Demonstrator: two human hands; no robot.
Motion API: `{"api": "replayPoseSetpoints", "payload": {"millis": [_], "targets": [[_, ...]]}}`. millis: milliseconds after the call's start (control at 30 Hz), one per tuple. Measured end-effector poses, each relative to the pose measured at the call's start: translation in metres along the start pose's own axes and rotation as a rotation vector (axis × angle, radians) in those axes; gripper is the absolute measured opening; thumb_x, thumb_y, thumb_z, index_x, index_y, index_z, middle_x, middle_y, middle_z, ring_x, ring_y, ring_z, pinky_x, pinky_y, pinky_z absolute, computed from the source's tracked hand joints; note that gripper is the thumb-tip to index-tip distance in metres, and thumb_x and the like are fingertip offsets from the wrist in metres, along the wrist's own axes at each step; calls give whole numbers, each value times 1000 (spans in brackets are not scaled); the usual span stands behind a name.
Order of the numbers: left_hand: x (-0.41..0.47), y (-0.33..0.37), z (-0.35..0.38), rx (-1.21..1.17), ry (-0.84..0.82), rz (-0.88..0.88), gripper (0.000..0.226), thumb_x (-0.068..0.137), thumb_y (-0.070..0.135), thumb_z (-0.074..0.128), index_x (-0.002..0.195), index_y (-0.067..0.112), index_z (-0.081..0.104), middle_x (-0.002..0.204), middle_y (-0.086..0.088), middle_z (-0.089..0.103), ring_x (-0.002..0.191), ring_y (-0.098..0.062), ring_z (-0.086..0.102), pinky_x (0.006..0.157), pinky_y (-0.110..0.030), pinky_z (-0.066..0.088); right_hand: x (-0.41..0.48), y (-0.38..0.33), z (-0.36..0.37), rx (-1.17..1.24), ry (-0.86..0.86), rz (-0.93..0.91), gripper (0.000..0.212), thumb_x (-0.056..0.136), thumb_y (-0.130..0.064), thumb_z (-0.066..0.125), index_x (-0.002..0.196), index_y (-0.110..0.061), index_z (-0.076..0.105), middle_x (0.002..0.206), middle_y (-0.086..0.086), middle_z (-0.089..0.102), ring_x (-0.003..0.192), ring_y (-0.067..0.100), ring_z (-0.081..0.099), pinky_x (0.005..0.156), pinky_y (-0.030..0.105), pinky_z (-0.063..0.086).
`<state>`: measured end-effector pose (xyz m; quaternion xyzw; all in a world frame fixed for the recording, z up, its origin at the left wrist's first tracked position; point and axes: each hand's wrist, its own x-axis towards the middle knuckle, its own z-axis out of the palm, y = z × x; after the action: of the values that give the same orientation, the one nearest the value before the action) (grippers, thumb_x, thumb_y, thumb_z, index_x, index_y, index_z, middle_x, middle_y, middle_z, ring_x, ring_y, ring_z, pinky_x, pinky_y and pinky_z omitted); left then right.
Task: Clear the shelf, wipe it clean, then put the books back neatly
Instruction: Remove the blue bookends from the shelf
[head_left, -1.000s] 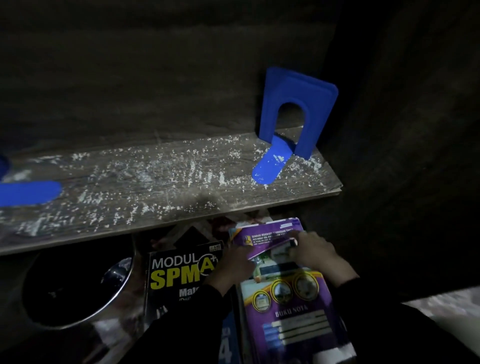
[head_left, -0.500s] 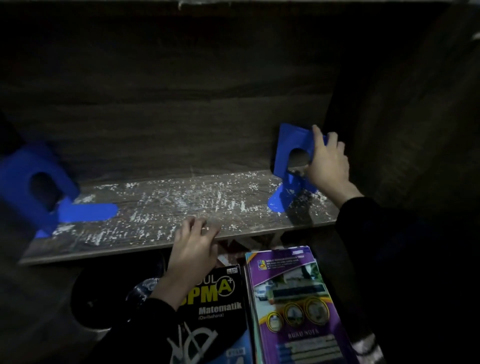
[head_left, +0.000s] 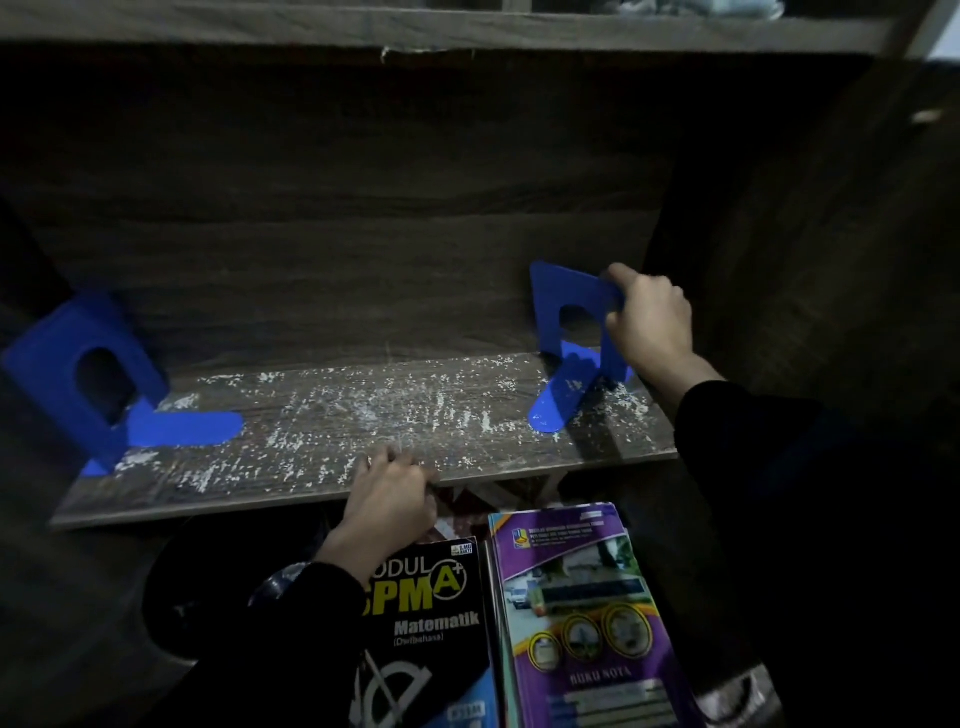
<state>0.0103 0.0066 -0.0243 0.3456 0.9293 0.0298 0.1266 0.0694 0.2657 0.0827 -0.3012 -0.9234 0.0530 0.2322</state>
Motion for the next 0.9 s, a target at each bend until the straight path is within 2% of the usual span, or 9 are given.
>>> {"api": "replayPoseSetpoints", "payload": {"millis": [133,267,367,467,633,900], "targets": [[2,0,-2,-14,-12,4,35,96,30,48,130,29,52,147,2,38,139,-23,22,118,-45,9,-7,-10,2,-45,111,-219,27,87,-9,55,113,-15,57,104,12,64,91,39,61,69,41,45],[2,0,-2,15,-16,3,34,96,31,49,129,28,54,147,0,38,140,-24,22,118,-46,12,-15,-15,7,-53,204,-373,27,87,-5,55,111,-14,61,93,10,65,80,37,63,61,42,48],[2,-1,-1,18,-31,8,40,96,31,48,135,32,47,154,1,27,143,-26,15,118,-48,9,-21,-16,11,-22,291,-463,25,79,-3,64,102,-12,66,75,9,64,63,33,64,49,37,49],[0,-2,2,23,-41,8,44,96,30,46,140,33,41,159,1,17,145,-26,9,118,-50,8,-29,-16,15,-5,363,-537,26,74,-7,58,97,-13,69,65,5,61,53,28,62,41,28,41],[-1,-1,3,19,-35,2,46,96,28,47,141,33,40,159,0,15,146,-28,7,119,-51,3,-38,-18,19,-12,370,-616,33,66,-1,62,95,-12,71,62,5,60,49,28,60,35,29,43],[1,-2,3,14,-31,-3,46,95,28,49,140,32,43,159,0,17,146,-28,9,119,-51,4,-43,-18,21,22,347,-663,29,70,-5,64,96,-16,71,68,4,58,56,27,60,35,29,40]]}}
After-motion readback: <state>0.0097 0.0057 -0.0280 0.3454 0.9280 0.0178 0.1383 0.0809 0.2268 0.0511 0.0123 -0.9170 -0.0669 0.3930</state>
